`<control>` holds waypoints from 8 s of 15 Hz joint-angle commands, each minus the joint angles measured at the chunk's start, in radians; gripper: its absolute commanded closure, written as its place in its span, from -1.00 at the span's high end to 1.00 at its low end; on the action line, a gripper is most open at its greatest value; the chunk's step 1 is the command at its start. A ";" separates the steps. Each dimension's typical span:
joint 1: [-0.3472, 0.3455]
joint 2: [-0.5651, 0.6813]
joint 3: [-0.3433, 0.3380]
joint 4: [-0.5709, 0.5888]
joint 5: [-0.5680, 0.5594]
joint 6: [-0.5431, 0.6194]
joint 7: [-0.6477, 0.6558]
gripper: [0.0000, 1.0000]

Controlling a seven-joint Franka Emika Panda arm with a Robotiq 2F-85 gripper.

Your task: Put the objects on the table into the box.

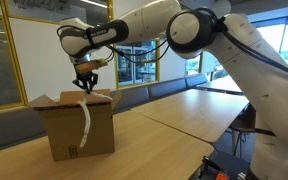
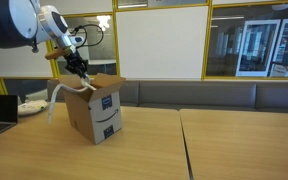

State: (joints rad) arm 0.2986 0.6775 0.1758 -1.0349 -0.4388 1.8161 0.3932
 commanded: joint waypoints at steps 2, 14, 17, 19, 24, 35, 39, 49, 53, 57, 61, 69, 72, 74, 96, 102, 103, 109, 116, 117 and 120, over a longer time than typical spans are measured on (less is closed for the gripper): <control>-0.018 0.113 0.019 0.066 0.043 -0.004 -0.050 -0.81; -0.031 0.232 0.021 0.105 0.071 -0.041 -0.082 -0.05; -0.030 0.199 0.019 0.127 0.063 -0.044 -0.083 0.39; -0.026 0.180 0.018 0.152 0.059 -0.051 -0.084 0.70; -0.010 0.113 0.015 0.202 0.045 -0.067 -0.089 1.00; 0.004 -0.095 0.041 0.089 0.071 -0.104 -0.070 1.00; -0.013 -0.201 0.095 -0.055 0.123 -0.088 -0.054 1.00; -0.055 -0.437 0.127 -0.450 0.342 0.027 -0.016 1.00; -0.062 -0.457 0.121 -0.548 0.426 0.138 -0.021 1.00; -0.025 -0.427 0.072 -0.606 0.466 0.218 -0.013 1.00; -0.019 -0.382 0.051 -0.618 0.456 0.237 -0.009 1.00; -0.006 -0.299 0.026 -0.616 0.461 0.278 0.006 1.00; -0.001 -0.283 0.017 -0.624 0.460 0.349 0.023 1.00; 0.004 -0.275 0.010 -0.627 0.453 0.375 0.035 1.00; 0.039 -0.418 -0.020 -0.632 0.355 0.347 0.080 -0.77; 0.039 -0.424 -0.021 -0.441 0.235 0.225 0.094 -0.78; 0.039 -0.412 -0.020 -0.398 0.214 0.201 0.088 -0.79; 0.044 -0.195 -0.044 -0.113 0.143 0.091 0.022 -0.79; 0.046 0.103 -0.065 0.146 0.163 0.032 -0.116 -0.79; 0.050 0.137 -0.065 0.182 0.162 0.010 -0.130 -0.79; 0.051 0.231 -0.061 0.296 0.171 -0.075 -0.184 -0.79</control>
State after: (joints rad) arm 0.3371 0.7908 0.1149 -0.9366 -0.2722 1.8448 0.2723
